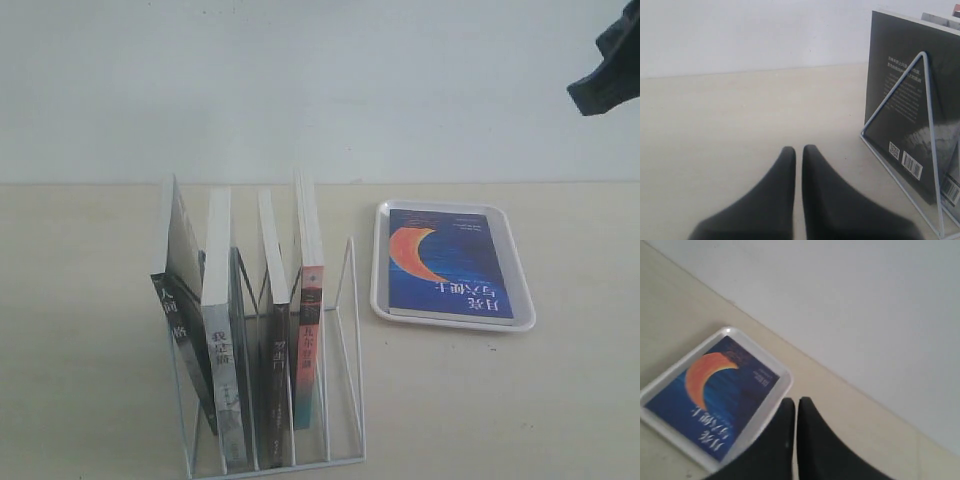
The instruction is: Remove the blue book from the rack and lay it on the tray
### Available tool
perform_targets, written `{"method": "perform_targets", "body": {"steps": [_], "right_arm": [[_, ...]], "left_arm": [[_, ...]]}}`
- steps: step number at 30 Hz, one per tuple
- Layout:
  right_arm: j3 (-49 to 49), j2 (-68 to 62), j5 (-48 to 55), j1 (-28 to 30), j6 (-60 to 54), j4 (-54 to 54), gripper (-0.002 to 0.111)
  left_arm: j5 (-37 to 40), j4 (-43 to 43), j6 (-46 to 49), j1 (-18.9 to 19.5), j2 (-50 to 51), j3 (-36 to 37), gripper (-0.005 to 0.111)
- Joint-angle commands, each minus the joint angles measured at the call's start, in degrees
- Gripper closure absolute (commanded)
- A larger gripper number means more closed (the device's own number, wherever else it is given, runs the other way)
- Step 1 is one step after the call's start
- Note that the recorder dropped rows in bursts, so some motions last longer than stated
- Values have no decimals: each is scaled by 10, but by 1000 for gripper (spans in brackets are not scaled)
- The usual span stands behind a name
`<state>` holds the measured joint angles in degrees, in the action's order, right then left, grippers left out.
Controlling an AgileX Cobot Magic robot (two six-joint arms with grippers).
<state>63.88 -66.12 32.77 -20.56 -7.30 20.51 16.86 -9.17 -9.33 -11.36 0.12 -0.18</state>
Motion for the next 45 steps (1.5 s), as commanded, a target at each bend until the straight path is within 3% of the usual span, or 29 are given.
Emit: {"method": "perform_targets", "body": {"steps": [1, 6, 43, 45], "right_arm": [[2, 32, 86, -1, 19, -100, 107], [2, 43, 114, -1, 68, -128, 107], [2, 8, 85, -1, 73, -125, 107], [2, -8, 93, -1, 139, -162, 107]], "left_arm": [[-1, 2, 2, 2, -1, 2, 103], [-1, 2, 2, 2, -1, 2, 103], [-1, 2, 2, 2, -1, 2, 103], [-1, 2, 2, 2, -1, 2, 103]]}}
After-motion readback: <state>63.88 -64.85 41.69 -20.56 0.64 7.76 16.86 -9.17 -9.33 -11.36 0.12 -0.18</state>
